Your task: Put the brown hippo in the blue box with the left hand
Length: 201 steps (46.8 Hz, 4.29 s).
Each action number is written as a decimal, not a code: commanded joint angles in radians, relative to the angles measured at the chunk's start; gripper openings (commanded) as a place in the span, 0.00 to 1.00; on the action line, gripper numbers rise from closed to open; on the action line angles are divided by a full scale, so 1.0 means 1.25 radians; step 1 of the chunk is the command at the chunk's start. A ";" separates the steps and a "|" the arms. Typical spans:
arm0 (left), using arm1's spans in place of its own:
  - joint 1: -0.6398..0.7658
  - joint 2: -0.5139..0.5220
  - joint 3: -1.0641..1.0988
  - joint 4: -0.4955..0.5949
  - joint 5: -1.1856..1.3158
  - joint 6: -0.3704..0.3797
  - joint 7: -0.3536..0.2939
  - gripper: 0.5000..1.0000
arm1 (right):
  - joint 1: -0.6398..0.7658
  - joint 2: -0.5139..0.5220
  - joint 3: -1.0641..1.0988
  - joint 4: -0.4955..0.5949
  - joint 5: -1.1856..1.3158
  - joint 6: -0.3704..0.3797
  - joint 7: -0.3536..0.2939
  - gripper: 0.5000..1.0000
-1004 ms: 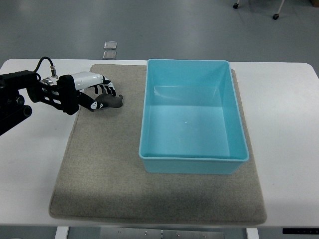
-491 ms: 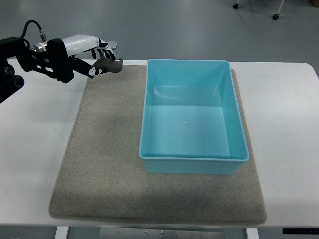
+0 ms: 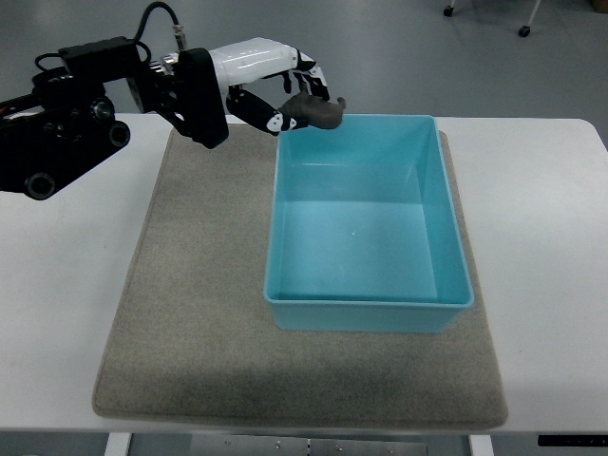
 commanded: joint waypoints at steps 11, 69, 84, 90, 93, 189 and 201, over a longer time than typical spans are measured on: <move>-0.001 -0.084 0.108 0.001 0.008 -0.016 0.000 0.00 | 0.000 0.000 0.000 0.000 0.000 0.000 0.000 0.87; 0.020 -0.109 0.179 0.012 -0.029 -0.002 0.000 0.92 | 0.000 0.000 0.000 0.000 0.000 0.000 0.000 0.87; 0.061 -0.078 -0.071 0.013 -0.336 0.002 0.001 0.98 | 0.000 0.000 0.000 0.000 0.000 0.000 0.000 0.87; 0.101 -0.065 -0.179 0.019 -0.496 0.007 0.001 0.98 | 0.000 0.000 0.000 0.000 0.000 0.000 0.000 0.87; 0.117 -0.059 -0.219 0.023 -0.563 0.007 0.001 0.98 | 0.000 0.000 0.000 0.000 0.000 0.000 0.000 0.87; 0.241 -0.055 -0.287 0.392 -1.297 -0.046 0.007 0.99 | 0.000 0.000 0.000 0.000 0.000 0.000 0.000 0.87; 0.250 -0.058 -0.288 0.390 -1.298 -0.046 0.007 0.99 | 0.000 0.000 0.000 0.000 0.000 0.000 0.001 0.87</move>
